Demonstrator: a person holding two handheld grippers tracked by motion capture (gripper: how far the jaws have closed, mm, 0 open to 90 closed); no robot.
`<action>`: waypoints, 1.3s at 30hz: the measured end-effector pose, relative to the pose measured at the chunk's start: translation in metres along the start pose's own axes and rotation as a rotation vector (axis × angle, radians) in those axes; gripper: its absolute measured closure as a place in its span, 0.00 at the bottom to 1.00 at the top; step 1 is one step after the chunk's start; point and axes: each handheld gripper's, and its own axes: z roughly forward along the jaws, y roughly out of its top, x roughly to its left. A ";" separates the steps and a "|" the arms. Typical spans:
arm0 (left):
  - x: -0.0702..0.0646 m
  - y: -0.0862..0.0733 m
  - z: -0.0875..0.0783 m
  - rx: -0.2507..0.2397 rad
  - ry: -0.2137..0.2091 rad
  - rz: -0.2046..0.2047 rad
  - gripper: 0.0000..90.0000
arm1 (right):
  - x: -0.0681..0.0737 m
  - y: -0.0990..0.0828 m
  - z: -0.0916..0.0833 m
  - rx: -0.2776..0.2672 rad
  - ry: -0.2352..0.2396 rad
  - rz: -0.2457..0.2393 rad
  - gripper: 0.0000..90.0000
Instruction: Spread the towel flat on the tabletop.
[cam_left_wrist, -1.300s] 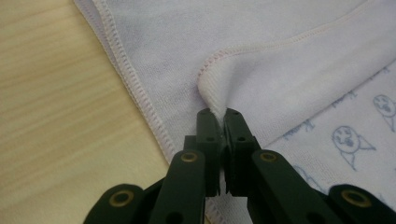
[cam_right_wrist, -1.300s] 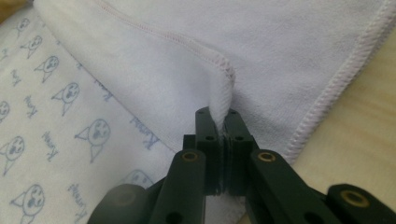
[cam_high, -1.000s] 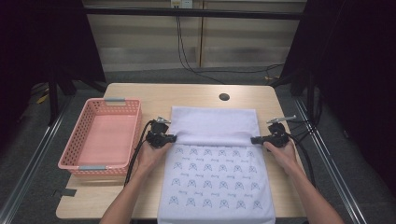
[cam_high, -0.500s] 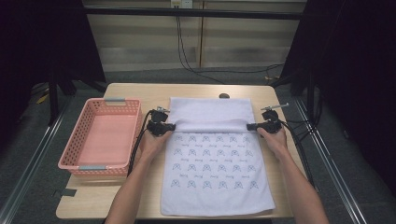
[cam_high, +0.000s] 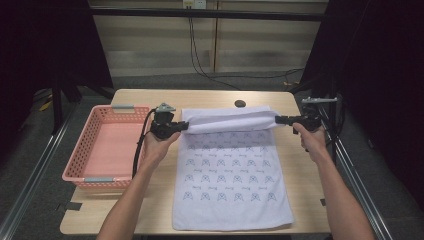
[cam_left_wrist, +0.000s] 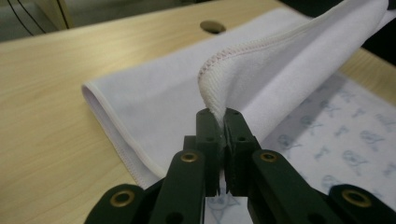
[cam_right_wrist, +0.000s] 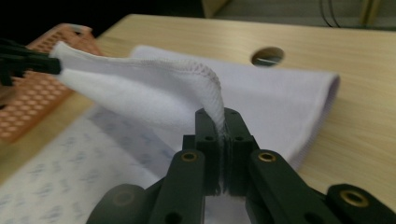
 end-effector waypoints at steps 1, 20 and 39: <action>-0.002 -0.001 -0.008 -0.011 -0.015 0.003 0.96 | 0.003 0.001 -0.006 -0.017 0.016 -0.001 0.97; -0.059 -0.048 -0.105 -0.050 -0.125 0.102 0.96 | 0.087 -0.059 -0.082 0.009 0.165 -0.166 0.97; -0.087 -0.128 -0.105 0.111 -0.196 0.109 0.95 | 0.106 -0.135 -0.086 0.150 0.205 -0.150 0.96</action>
